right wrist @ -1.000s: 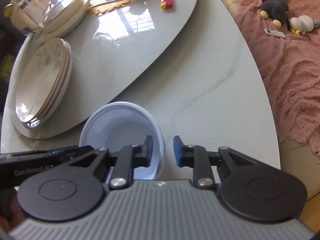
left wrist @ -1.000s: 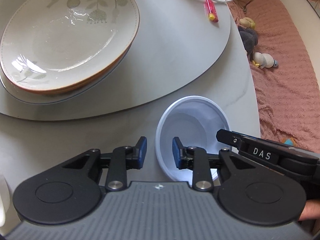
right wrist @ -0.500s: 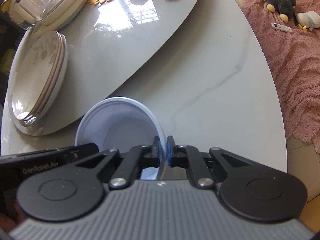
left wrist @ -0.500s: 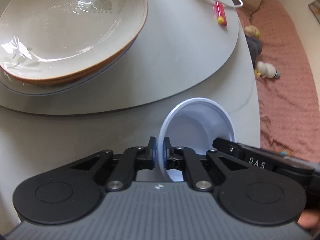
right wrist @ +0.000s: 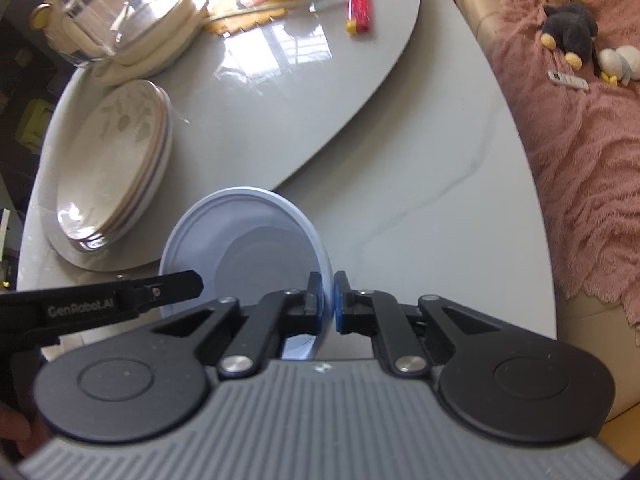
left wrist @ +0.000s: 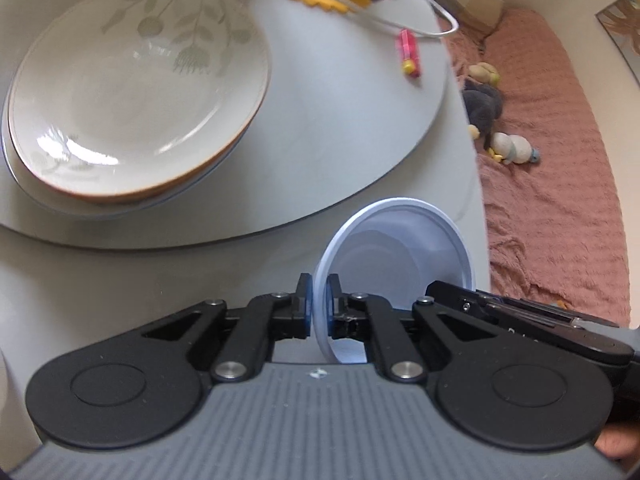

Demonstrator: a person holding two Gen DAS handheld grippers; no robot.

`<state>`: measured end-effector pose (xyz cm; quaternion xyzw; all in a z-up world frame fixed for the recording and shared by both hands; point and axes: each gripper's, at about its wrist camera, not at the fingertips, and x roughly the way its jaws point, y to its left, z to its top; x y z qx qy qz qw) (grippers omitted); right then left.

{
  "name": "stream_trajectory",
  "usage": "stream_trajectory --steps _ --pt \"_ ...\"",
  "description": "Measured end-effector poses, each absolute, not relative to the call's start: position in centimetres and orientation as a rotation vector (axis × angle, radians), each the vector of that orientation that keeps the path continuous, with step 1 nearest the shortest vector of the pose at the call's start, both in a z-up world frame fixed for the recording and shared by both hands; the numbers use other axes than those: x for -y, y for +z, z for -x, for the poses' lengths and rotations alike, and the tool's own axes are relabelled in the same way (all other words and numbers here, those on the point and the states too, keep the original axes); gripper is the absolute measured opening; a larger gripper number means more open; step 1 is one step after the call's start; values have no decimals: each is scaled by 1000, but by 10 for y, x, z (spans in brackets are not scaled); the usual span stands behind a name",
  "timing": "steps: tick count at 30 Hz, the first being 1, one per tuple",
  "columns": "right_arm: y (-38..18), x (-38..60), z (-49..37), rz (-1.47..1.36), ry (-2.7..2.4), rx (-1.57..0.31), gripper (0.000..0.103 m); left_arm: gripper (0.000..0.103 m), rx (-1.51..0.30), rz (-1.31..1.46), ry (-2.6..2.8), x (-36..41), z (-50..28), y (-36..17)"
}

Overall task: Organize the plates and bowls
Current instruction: 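Lift the white plastic bowl and carry it over another white bowl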

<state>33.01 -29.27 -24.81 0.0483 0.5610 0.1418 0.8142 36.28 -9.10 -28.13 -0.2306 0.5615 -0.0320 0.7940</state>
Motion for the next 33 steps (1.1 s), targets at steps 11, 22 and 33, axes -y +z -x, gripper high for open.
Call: stream_trajectory --steps 11,22,33 --pt "-207 304 -299 -167 262 -1130 9 8 -1148 460 -147 95 -337 -233" --pt "-201 310 -244 -246 288 -1093 9 8 -1137 437 -166 91 -277 -214" --pt "-175 293 -209 -291 368 -1035 9 8 -1046 416 -149 62 -223 -174"
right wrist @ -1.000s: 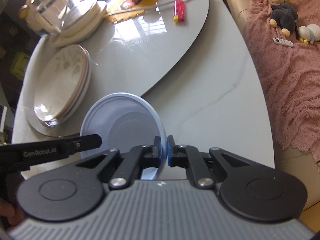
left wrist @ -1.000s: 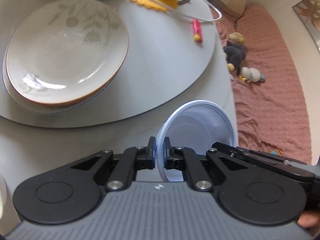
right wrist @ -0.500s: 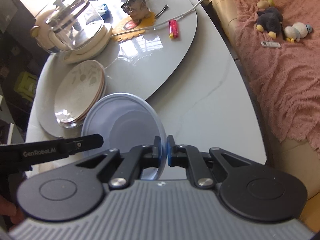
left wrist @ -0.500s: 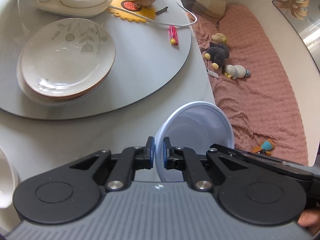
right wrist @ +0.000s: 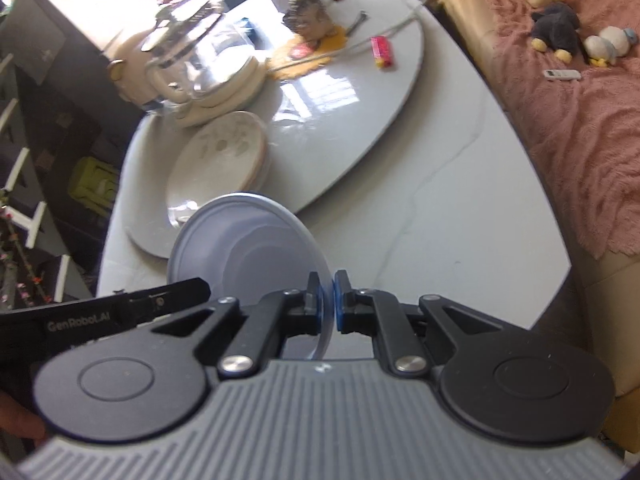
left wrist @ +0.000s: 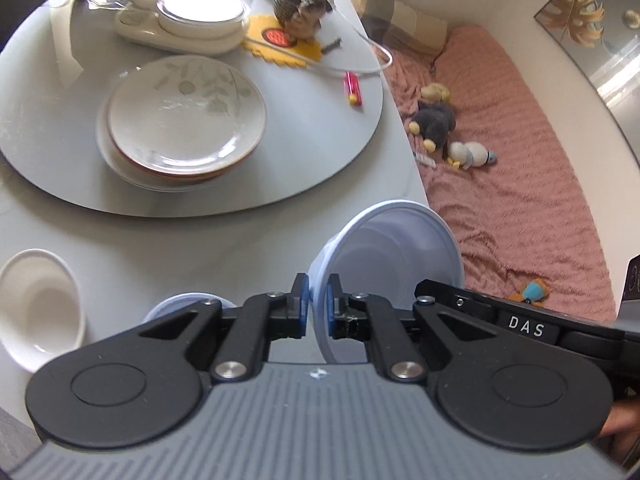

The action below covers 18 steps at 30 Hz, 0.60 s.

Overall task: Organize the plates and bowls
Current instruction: 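Lift the white plastic bowl and carry it over another white bowl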

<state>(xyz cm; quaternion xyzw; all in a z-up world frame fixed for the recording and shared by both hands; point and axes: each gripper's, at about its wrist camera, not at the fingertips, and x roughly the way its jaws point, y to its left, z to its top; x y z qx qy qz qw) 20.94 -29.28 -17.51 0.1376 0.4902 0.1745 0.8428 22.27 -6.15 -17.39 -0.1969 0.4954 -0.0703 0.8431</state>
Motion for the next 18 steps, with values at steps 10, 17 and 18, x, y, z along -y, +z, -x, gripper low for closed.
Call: stream_trajectory --steps 10,17,18 --pt "-150 248 -197 -262 488 -1006 10 9 -971 491 -38 12 -180 -141" --pt "-157 219 -195 -209 494 -1037 10 9 -1006 521 -22 -12 -166 -155" --pt "-161 216 -194 -204 484 -1047 10 9 -1019 519 -27 -15 -167 -161"
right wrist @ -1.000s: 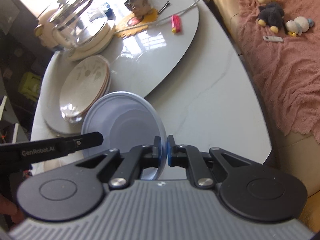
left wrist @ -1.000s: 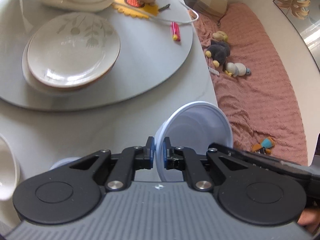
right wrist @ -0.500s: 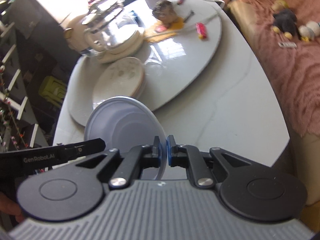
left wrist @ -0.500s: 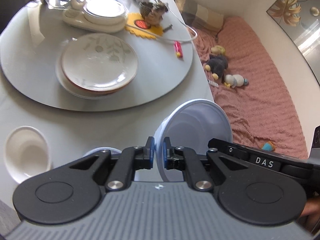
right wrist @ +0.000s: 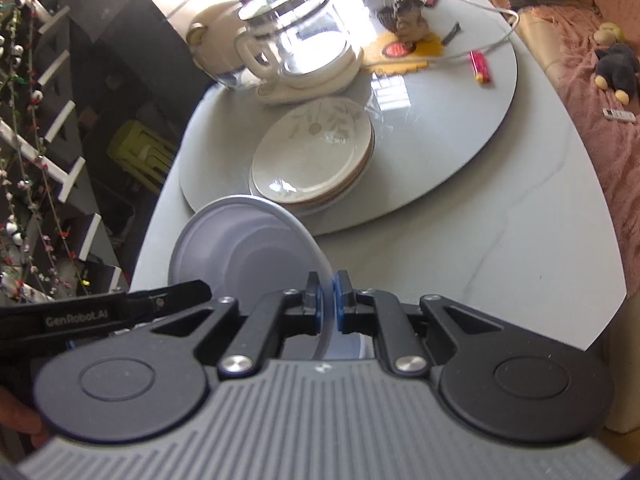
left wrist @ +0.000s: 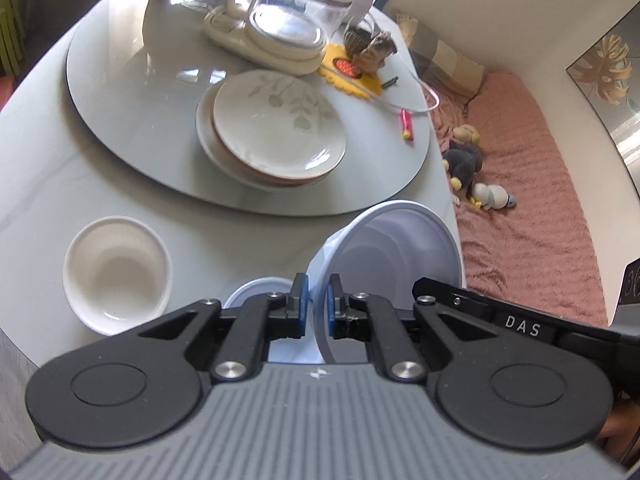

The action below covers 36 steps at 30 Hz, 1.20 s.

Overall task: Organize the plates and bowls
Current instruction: 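Lift the white plastic bowl and carry it over another white bowl, then lower the held bowl into the other white plastic bowl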

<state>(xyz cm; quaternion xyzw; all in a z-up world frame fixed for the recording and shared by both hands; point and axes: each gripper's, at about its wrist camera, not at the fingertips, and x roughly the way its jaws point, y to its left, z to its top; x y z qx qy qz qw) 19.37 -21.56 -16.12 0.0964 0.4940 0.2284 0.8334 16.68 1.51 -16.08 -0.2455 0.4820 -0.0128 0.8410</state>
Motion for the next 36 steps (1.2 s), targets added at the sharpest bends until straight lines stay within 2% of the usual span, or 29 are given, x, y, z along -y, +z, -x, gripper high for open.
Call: stream_trajectory --steps 16,26,36 --pt "-235 182 -194 -183 349 -1241 10 9 -1212 609 -26 -46 -178 -257" --pt "-252 179 -204 -191 392 -1287 11 9 -1208 524 53 -39 -189 -256" --pt "-229 201 -193 -191 375 -1230 12 10 -1195 544 59 -48 -176 -243"
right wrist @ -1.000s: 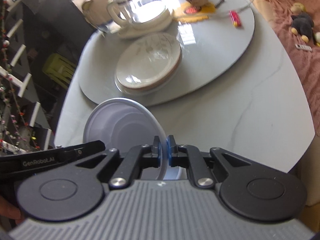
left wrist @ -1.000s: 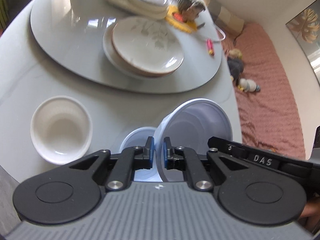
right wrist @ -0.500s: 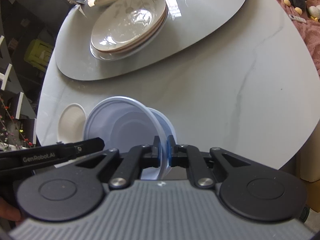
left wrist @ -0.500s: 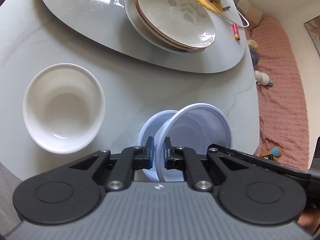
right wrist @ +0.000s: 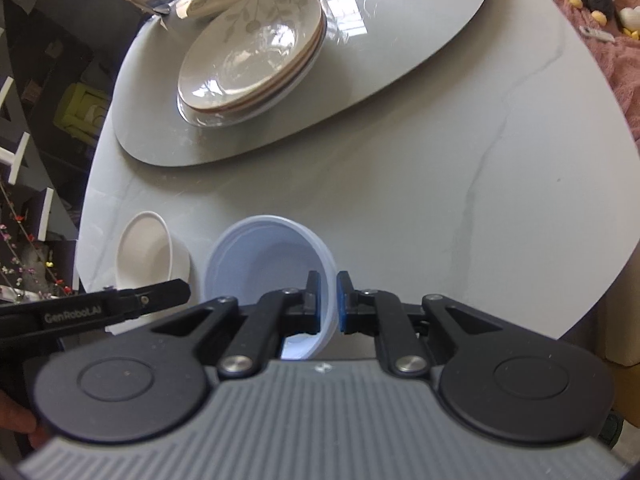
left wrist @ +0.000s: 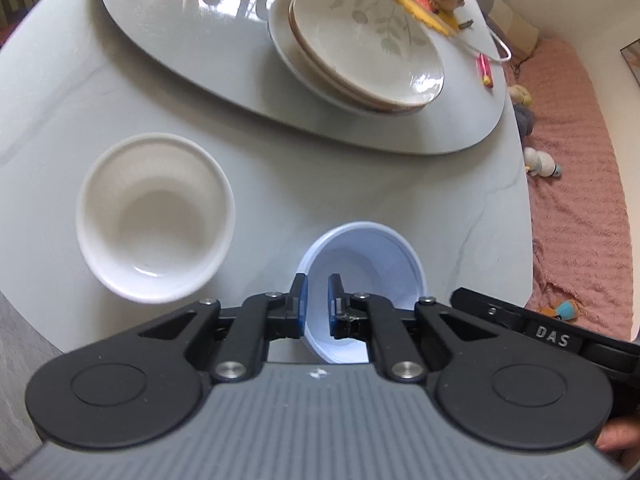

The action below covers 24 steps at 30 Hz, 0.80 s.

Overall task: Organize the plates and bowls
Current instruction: 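Lower the held bowl into the other white plastic bowl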

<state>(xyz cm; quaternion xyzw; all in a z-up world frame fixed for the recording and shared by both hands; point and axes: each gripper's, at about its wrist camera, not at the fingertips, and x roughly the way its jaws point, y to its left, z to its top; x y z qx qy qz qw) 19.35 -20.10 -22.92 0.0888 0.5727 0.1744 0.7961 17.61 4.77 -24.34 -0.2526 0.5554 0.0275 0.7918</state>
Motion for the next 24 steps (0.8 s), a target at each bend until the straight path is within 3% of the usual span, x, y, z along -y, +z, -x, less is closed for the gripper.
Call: stream_trajectory --steps 16,24 --pt "-105 202 -155 -178 476 -945 12 10 -923 443 -35 -47 -136 -94" --pt "-83 193 -134 -125 501 -857 12 10 -888 368 -21 -36 -106 -73"
